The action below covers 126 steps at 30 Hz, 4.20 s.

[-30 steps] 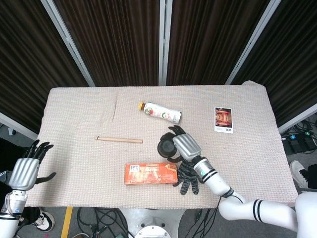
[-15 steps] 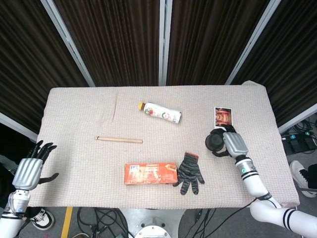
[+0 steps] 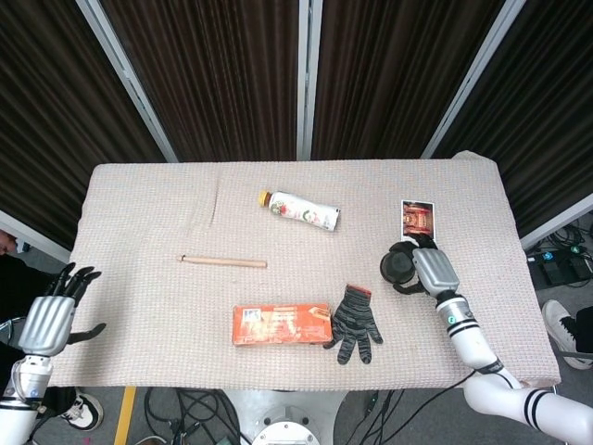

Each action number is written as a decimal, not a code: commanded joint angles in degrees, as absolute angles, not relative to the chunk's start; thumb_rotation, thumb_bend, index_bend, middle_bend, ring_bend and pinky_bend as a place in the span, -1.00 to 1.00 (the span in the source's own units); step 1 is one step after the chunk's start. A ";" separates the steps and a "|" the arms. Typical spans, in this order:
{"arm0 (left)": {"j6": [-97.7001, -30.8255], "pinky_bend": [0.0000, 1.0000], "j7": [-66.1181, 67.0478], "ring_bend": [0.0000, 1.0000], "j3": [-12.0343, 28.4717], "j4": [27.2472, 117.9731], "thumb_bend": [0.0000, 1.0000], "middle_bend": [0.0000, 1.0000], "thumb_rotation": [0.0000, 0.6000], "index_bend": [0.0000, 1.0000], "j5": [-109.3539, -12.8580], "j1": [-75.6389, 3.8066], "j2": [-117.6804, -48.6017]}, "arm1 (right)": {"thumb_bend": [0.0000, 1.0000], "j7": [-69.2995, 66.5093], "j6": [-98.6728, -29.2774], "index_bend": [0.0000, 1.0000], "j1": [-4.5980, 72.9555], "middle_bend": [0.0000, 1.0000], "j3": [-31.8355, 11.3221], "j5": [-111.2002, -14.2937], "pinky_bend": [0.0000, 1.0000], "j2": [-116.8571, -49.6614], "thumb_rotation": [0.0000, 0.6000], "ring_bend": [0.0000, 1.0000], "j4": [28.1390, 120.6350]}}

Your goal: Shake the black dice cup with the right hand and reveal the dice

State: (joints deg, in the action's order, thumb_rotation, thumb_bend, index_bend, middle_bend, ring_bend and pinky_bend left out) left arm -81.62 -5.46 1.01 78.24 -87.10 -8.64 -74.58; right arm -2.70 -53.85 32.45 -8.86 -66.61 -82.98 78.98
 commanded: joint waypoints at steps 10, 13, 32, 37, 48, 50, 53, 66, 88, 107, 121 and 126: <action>-81.98 -0.63 -5.26 -1.00 1.13 78.21 -0.75 -0.75 1.00 -0.65 -88.00 -9.16 -75.11 | -0.69 -2.42 -54.08 -0.27 32.16 -0.06 -7.88 -68.59 -1.00 -87.04 1.00 -0.86 74.82; -81.71 -0.63 -5.21 -1.00 1.05 78.06 -0.75 -0.75 1.00 -0.65 -87.95 -9.26 -75.26 | -0.69 -2.94 -53.70 -0.27 31.83 -0.06 -7.84 -68.29 -1.00 -87.24 1.00 -0.86 73.57; -81.23 -0.63 -6.39 -1.00 0.95 76.38 -0.75 -0.75 1.00 -0.65 -86.99 -9.00 -75.67 | -0.94 -3.06 -49.72 -0.60 32.04 -0.39 -7.29 -68.25 -1.00 -88.38 1.00 -1.00 68.94; -81.52 -0.63 -6.83 -1.00 0.95 76.03 -0.75 -0.75 1.00 -0.65 -87.01 -8.84 -75.69 | -1.00 -2.61 -49.69 -0.80 31.98 -0.66 -7.17 -68.72 -1.00 -87.63 1.00 -1.00 69.88; -81.96 -0.63 -6.96 -1.00 0.93 76.23 -0.75 -0.75 1.00 -0.65 -87.46 -8.84 -75.61 | -1.00 -0.95 -52.16 -0.87 30.59 -0.66 -7.45 -68.60 -1.00 -85.34 1.00 -1.00 73.19; -81.95 -0.63 -7.00 -1.00 0.91 76.21 -0.75 -0.75 1.00 -0.65 -87.46 -8.83 -75.61 | -1.00 -0.76 -52.30 -0.87 30.49 -0.62 -7.51 -68.50 -1.00 -85.27 1.00 -1.00 73.41; -81.90 -0.63 -6.99 -1.00 0.88 76.17 -0.75 -0.75 1.00 -0.65 -87.43 -8.82 -75.63 | -0.99 -0.52 -52.37 -0.88 30.47 -0.55 -7.61 -68.37 -1.00 -85.60 1.00 -1.00 73.25; -81.85 -0.63 -7.04 -1.00 0.84 76.21 -0.75 -0.75 1.00 -0.65 -87.35 -8.75 -75.45 | -0.83 -0.14 -53.74 -0.76 30.18 -0.30 -8.47 -68.07 -1.00 -87.15 1.00 -1.00 72.18; -82.25 -0.63 -6.25 -1.00 0.89 77.33 -0.75 -0.75 1.00 -0.65 -87.83 -8.85 -75.03 | -0.82 -1.47 -58.95 -0.75 26.80 -0.27 -9.65 -68.46 -1.00 -80.56 1.00 -1.00 77.73; -82.40 -0.63 -5.45 -1.00 1.05 77.98 -0.75 -0.75 1.00 -0.65 -87.67 -8.86 -74.76 | -1.00 -1.82 -56.70 -0.95 25.52 -0.94 -9.19 -67.03 -1.00 -77.88 1.00 -1.00 75.68; -83.39 -0.63 -4.12 -1.00 1.80 79.73 -0.75 -0.75 1.00 -0.65 -87.57 -8.86 -73.63 | -1.00 6.19 -74.76 -0.99 19.54 -0.94 -6.21 -80.70 -1.00 -73.65 1.00 -1.00 82.58; -83.65 -0.63 -3.72 -1.00 2.20 80.24 -0.75 -0.75 1.00 -0.65 -87.33 -8.91 -73.17 | -1.00 16.83 -80.20 -1.00 15.50 -0.97 -4.12 -80.59 -1.00 -74.10 1.00 -1.00 87.13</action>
